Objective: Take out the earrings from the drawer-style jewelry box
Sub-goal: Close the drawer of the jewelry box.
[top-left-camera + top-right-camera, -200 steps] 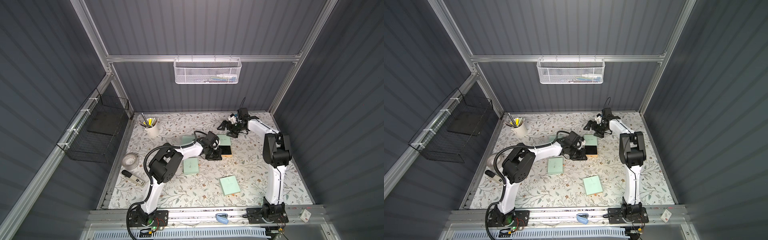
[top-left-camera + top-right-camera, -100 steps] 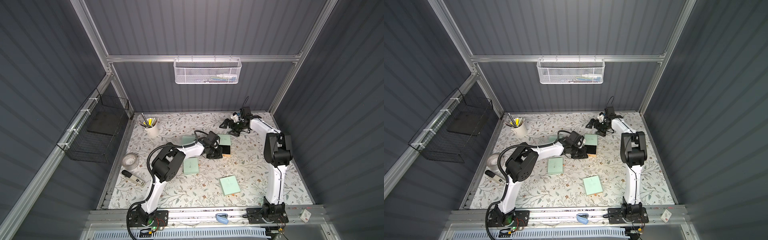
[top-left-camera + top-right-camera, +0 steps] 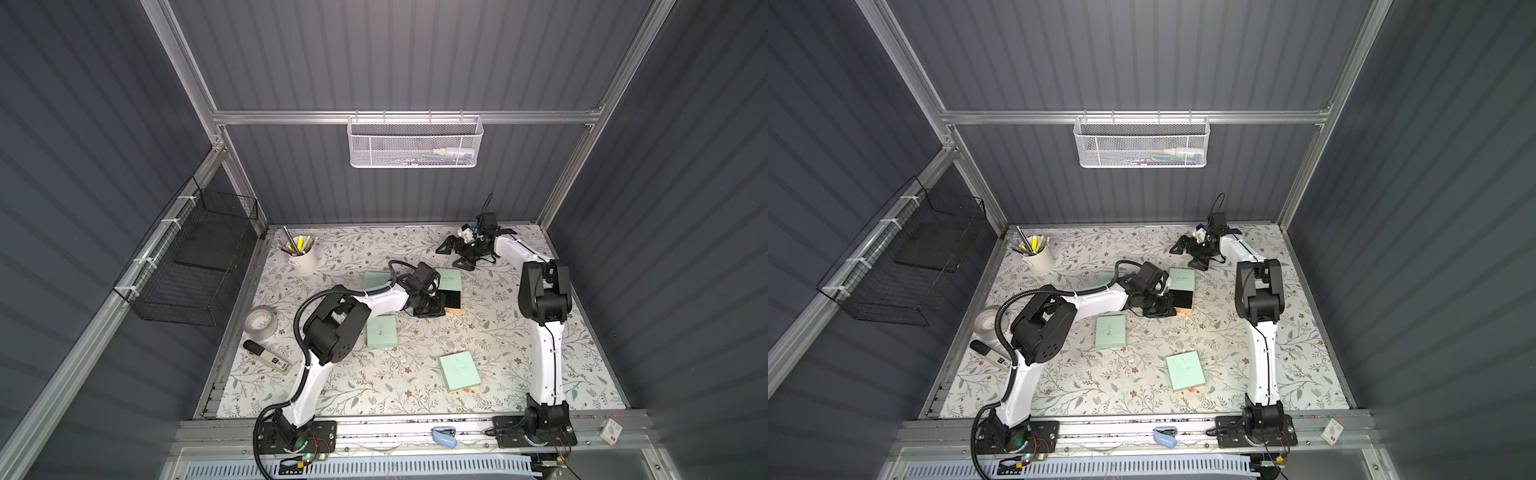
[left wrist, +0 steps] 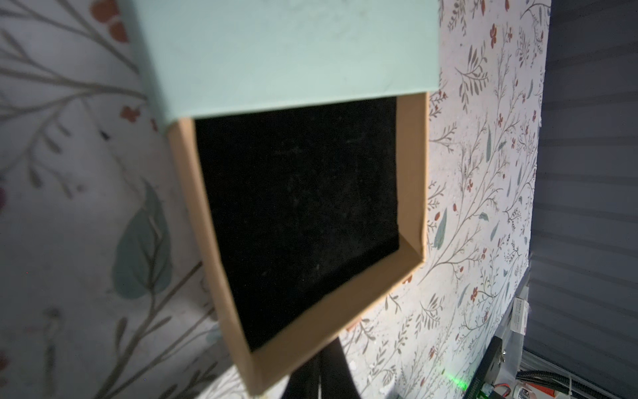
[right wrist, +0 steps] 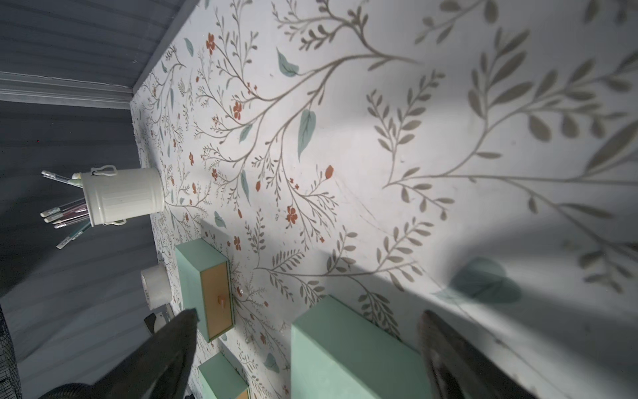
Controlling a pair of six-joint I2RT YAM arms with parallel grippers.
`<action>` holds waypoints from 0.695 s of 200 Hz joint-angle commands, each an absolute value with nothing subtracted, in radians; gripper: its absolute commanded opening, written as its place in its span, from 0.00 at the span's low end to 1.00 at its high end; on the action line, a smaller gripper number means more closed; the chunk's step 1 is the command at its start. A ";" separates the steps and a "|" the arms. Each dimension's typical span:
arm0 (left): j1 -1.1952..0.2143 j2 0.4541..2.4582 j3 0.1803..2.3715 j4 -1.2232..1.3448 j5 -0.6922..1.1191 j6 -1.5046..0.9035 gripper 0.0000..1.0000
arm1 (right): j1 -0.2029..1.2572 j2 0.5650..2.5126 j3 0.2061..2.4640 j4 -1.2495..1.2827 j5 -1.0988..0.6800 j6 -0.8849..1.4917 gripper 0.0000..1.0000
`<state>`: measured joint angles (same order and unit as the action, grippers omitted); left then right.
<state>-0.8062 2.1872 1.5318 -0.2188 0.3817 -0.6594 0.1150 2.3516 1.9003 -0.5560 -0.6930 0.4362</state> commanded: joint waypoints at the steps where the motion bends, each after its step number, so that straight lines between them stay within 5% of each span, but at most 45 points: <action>1: -0.813 2.196 1.553 -0.216 0.355 -0.659 0.07 | 0.121 2.353 1.924 -0.592 -0.730 0.409 0.99; 139: -0.810 2.317 1.771 -0.259 0.234 -0.617 0.07 | 0.111 2.163 1.614 -0.440 -0.741 0.465 0.99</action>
